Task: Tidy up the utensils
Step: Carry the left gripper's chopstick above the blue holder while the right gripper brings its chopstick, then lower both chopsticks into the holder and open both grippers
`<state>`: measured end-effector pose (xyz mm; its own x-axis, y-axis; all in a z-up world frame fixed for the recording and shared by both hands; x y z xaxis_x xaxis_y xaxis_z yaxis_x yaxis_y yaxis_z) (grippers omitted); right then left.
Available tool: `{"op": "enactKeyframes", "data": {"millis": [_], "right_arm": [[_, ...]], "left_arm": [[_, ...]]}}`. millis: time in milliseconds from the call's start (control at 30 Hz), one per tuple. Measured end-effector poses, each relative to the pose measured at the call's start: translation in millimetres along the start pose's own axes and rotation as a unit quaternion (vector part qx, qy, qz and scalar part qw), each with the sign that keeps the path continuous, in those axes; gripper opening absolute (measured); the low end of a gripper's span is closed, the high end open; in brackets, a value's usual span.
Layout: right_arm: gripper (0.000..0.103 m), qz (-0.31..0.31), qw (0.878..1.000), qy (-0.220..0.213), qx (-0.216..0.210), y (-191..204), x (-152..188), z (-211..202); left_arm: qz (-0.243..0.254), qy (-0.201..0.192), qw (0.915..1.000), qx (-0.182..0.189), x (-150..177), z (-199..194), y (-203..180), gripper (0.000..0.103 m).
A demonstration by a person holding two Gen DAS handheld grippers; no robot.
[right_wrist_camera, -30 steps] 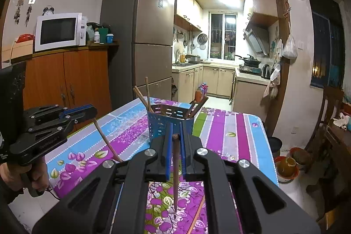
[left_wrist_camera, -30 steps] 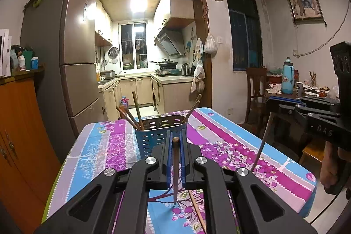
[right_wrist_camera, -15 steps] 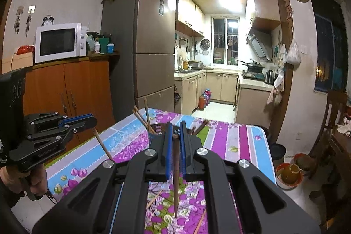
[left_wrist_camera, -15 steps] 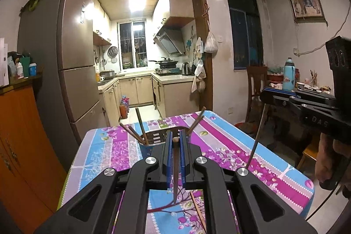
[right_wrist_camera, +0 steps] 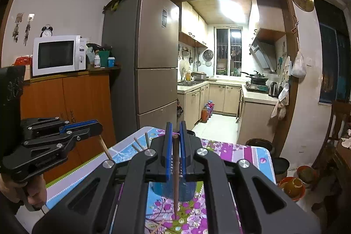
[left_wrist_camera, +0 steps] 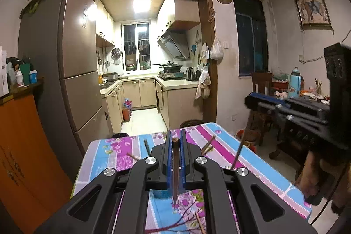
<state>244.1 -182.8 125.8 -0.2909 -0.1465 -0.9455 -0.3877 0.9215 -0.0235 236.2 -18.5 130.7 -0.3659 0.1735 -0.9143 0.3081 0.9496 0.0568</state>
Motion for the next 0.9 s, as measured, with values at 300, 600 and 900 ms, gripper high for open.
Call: {"op": "enactKeyframes", "data": {"millis": [300,600,900], "right_arm": [[0.005,-0.006,1.000,-0.014,0.008,-6,-47,29],[0.005,0.014,1.000,-0.013,0.007,-31,-73,69],[0.005,0.026,1.000,0.010,0.002,-39,-64,111]], "left_arm": [[-0.006,-0.015,0.9998,-0.008,-47,23,4,0.008],[-0.021,-0.018,0.9994,-0.020,-76,59,19,0.008],[-0.030,-0.010,0.9992,-0.025,-77,91,34,0.008]]}}
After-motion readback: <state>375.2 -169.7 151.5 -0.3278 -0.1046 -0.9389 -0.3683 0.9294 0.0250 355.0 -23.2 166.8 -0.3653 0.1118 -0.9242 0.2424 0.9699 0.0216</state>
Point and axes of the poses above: each gripper's, at about its wrist camera, not at the fingertips, and z roughly the way its jaws point, y to its left, x to its underside, the point moved 2 cm from there along z, roughly the way its jaws point, and after that the axes turned 8 degrees about y, right-handed, at the moved point
